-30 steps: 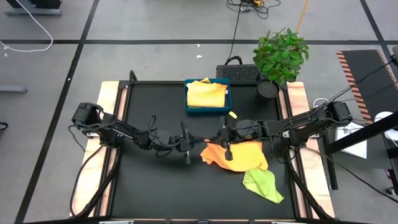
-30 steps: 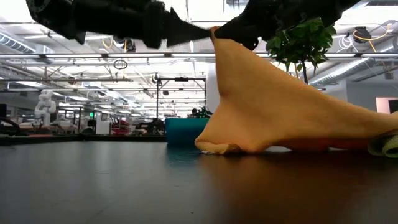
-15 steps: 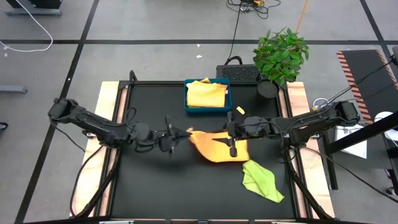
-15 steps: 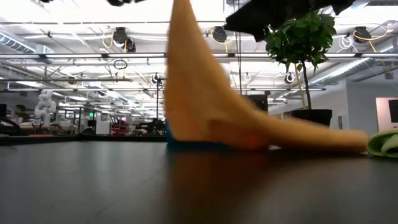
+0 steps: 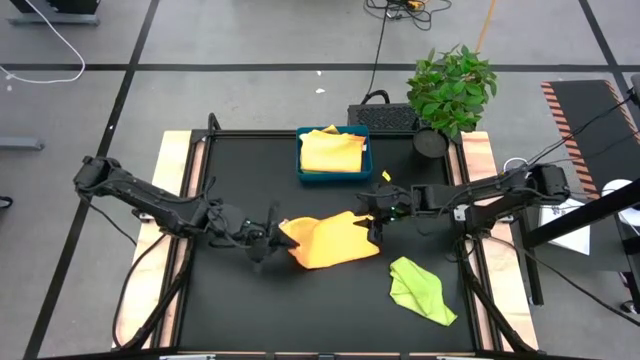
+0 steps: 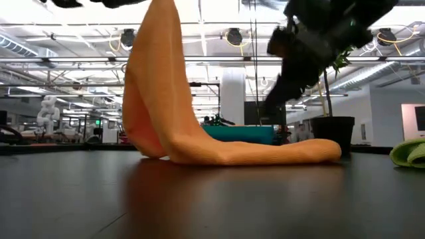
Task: Fold microfiber towels
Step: Fold the orange microfiber towel
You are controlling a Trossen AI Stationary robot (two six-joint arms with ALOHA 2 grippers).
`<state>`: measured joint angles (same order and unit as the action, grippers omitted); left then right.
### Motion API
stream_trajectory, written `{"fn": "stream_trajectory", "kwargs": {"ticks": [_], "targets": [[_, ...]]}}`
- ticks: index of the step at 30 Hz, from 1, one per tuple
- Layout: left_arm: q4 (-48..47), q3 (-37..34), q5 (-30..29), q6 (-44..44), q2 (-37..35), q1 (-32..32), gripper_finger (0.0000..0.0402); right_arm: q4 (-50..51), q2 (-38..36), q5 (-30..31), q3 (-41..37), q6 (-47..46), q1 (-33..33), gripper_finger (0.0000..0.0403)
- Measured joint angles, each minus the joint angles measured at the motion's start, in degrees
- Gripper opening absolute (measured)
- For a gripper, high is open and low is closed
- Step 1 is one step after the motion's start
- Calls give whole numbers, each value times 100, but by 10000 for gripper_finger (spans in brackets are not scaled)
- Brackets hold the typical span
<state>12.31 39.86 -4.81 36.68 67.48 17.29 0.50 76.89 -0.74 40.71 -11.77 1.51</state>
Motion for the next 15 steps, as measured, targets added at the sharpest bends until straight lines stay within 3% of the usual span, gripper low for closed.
{"fn": "stream_trajectory", "kwargs": {"ticks": [7,15], "targets": [[-164,0,741,-490,73,196,1,-438,427,-118,-467,-337,453,126],[-655,-7,983,-1432,299,322,21,-1312,944,-514,-575,-202,709,126]]}}
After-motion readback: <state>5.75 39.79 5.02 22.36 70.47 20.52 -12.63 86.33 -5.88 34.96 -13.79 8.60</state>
